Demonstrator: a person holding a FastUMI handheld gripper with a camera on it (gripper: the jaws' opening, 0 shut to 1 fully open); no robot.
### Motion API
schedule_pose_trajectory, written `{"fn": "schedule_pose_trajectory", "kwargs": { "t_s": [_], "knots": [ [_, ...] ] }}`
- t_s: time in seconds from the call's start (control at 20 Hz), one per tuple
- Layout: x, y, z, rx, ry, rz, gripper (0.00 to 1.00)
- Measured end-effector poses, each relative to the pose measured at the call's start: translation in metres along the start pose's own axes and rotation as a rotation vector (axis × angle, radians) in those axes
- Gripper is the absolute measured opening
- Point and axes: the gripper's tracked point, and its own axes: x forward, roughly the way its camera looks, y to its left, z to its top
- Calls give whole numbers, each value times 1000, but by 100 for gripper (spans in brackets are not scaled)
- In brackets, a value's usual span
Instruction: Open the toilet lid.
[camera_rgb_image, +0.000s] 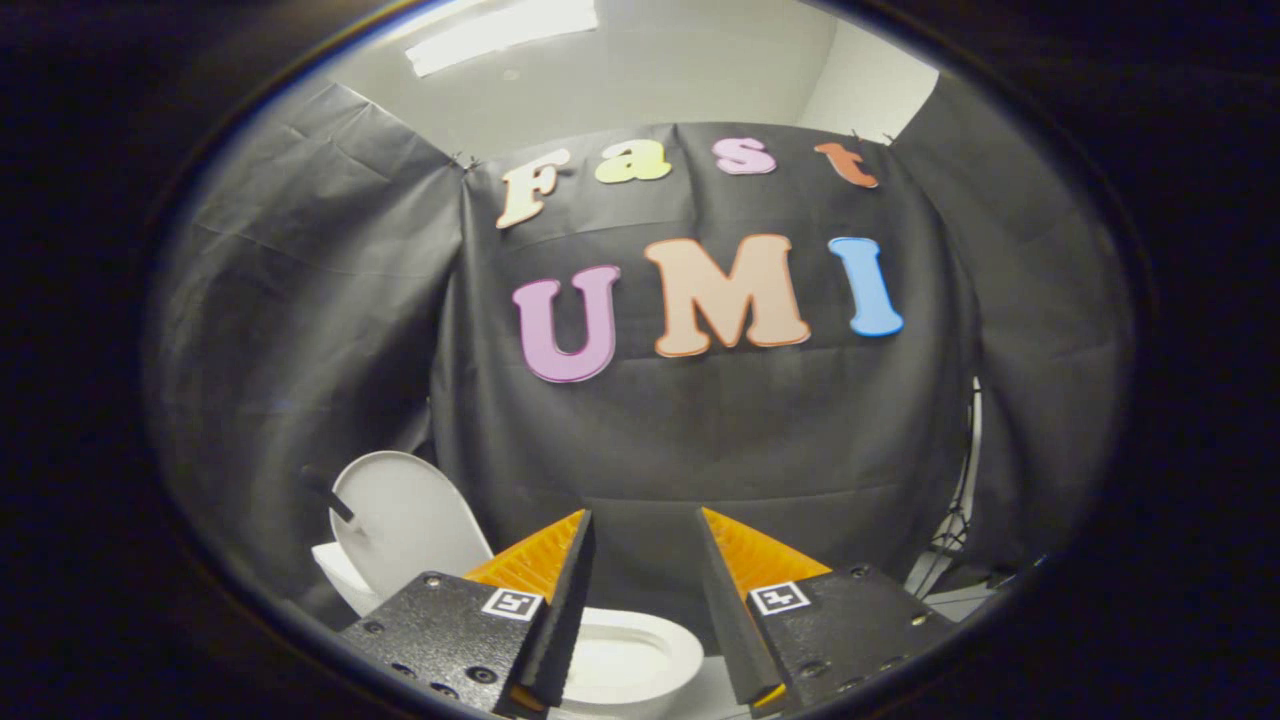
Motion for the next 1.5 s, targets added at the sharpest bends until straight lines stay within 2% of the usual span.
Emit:
{"fn": "schedule_pose_trajectory", "kwargs": {
  "t_s": [0.25, 0.5, 0.65, 0.8, 1.05, 1.3, 1.5],
  "knots": [
    [-29, -55, -14, 34, -13, -54, 60],
    [-46, -85, -35, 61, -1, -53, 59],
    [-47, -96, -52, 57, 33, -29, 64],
    [-47, -103, -66, 85, 54, 17, 75],
    [-35, -122, -86, 130, 81, 42, 75],
    [-12, -153, -85, 204, 52, 62, 75],
    [-4, -167, -91, 212, 72, 63, 75]
  ]
}}
